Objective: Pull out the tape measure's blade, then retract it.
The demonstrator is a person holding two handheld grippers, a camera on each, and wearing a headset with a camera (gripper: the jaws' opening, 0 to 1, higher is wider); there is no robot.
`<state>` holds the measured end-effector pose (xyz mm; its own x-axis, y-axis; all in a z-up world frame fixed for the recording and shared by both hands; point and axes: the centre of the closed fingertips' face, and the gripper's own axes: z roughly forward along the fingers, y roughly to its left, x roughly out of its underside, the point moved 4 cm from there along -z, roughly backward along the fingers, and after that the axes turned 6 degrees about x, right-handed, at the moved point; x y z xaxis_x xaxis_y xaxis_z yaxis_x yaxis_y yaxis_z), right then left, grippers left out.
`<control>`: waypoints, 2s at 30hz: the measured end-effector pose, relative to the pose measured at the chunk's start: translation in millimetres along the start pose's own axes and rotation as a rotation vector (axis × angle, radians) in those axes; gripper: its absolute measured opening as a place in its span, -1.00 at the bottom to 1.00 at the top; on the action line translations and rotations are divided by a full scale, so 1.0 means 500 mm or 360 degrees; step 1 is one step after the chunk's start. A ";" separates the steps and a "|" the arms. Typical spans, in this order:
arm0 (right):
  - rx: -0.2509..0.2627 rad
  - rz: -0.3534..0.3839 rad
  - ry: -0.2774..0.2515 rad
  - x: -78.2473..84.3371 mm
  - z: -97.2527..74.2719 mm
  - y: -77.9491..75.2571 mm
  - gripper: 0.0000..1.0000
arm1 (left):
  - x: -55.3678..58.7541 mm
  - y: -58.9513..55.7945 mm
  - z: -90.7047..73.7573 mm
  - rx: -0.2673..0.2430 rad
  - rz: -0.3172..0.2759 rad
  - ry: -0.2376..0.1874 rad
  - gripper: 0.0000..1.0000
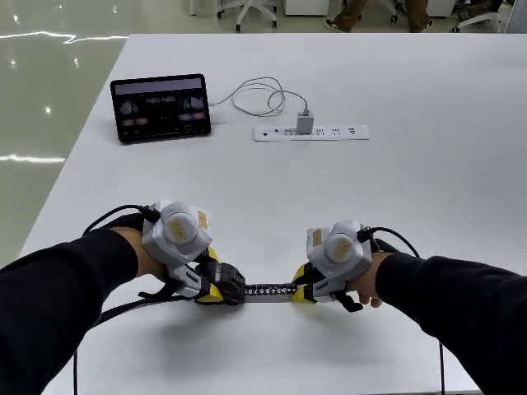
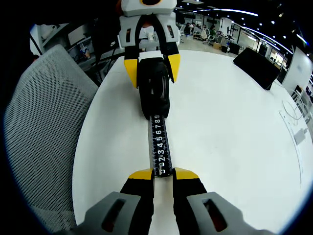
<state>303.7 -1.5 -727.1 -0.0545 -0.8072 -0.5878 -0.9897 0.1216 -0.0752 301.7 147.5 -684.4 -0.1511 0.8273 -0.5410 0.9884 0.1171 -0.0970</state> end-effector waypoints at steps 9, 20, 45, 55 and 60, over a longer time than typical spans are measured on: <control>0.0002 0.0018 -0.0003 0.008 -0.004 -0.003 -0.82 | 0.000 0.001 0.000 0.0000 -0.0012 -0.0019 -0.39; -0.0001 0.0026 0.0000 0.014 -0.010 -0.003 -0.82 | 0.000 0.001 0.000 -0.0001 -0.0006 -0.0008 -0.39; 0.0005 0.0045 0.0009 0.031 -0.024 -0.007 -0.82 | 0.000 0.002 -0.001 -0.0009 -0.0008 -0.0012 -0.38; 0.0013 0.0056 0.0008 0.042 -0.033 -0.006 -0.82 | -0.001 0.002 0.001 -0.0009 -0.0010 -0.0016 -0.38; 0.0018 0.0062 0.0013 0.048 -0.037 -0.010 -0.83 | 0.000 0.001 0.000 -0.0002 -0.0009 -0.0013 -0.38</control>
<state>304.9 -32.5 -725.8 -0.0940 -0.8065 -0.5837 -0.9853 0.1594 -0.0616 302.4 147.3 -684.5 -0.1571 0.8222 -0.5471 0.9875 0.1228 -0.0989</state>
